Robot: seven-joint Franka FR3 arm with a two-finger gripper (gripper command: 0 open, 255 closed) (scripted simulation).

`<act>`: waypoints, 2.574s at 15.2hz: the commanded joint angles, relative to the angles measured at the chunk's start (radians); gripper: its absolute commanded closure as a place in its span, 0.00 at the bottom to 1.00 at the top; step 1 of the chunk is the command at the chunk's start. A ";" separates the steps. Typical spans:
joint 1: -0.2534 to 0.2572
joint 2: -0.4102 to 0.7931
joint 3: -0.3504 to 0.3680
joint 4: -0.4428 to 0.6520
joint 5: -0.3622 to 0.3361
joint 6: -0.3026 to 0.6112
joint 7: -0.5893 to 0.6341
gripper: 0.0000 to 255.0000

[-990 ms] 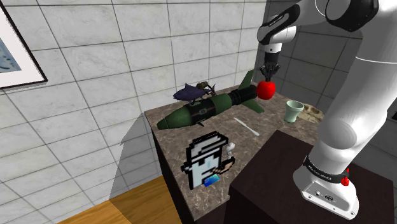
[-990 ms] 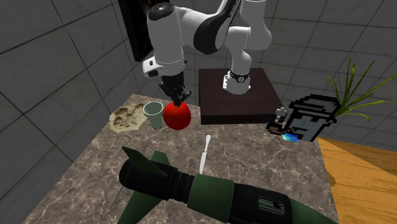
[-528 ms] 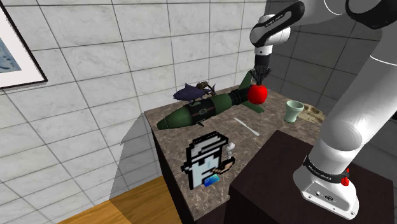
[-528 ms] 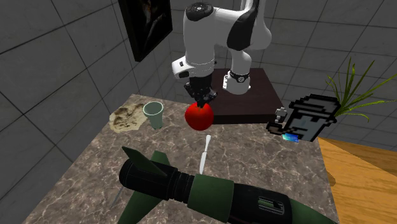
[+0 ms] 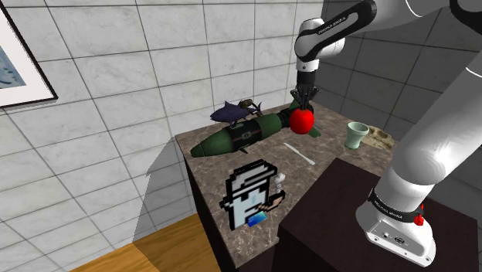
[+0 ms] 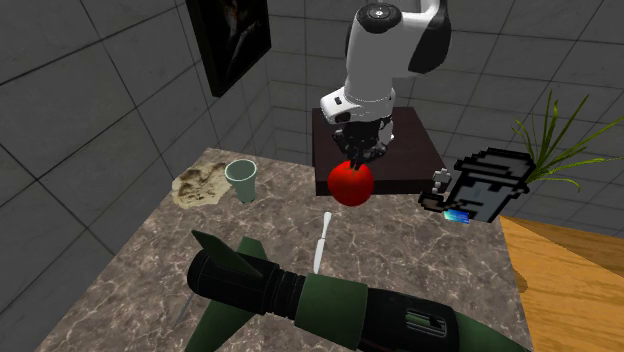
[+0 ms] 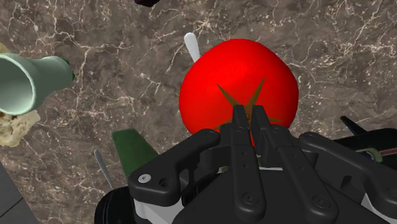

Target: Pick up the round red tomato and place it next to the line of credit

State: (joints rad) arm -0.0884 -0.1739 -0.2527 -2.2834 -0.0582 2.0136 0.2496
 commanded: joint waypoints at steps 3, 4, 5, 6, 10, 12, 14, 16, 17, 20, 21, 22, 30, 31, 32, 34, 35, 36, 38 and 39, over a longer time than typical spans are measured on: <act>0.047 -0.028 0.064 -0.034 0.018 0.005 0.104 1.00; 0.059 -0.032 0.079 -0.039 0.023 0.005 0.129 1.00; 0.071 -0.036 0.095 -0.044 0.029 0.005 0.153 1.00; 0.083 -0.038 0.111 -0.047 0.035 0.006 0.177 1.00; 0.130 -0.037 0.173 -0.047 0.062 0.007 0.272 1.00; 0.154 -0.031 0.204 -0.040 0.075 0.008 0.319 1.00; 0.178 -0.020 0.234 -0.029 0.088 0.009 0.366 1.00; 0.202 -0.005 0.264 -0.013 0.100 0.010 0.413 1.00; 0.213 0.004 0.278 -0.004 0.105 0.010 0.436 1.00; 0.247 0.037 0.321 0.032 0.118 0.010 0.506 1.00; 0.258 0.050 0.334 0.046 0.122 0.010 0.529 1.00; 0.260 0.052 0.337 0.049 0.122 0.010 0.534 1.00; 0.261 0.102 0.339 -0.010 0.122 0.119 0.531 1.00; 0.261 0.110 0.339 -0.017 0.122 0.133 0.531 1.00; 0.261 0.117 0.339 -0.023 0.122 0.146 0.531 1.00; 0.262 0.133 0.340 -0.035 0.121 0.174 0.530 1.00; 0.262 0.141 0.340 -0.040 0.121 0.187 0.530 1.00; 0.262 0.149 0.340 -0.046 0.121 0.201 0.530 1.00; 0.262 0.166 0.340 -0.056 0.120 0.228 0.530 1.00; 0.262 0.175 0.340 -0.060 0.120 0.242 0.529 1.00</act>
State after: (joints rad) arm 0.1736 -0.0055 0.0873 -2.3354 0.0619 2.2395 0.7791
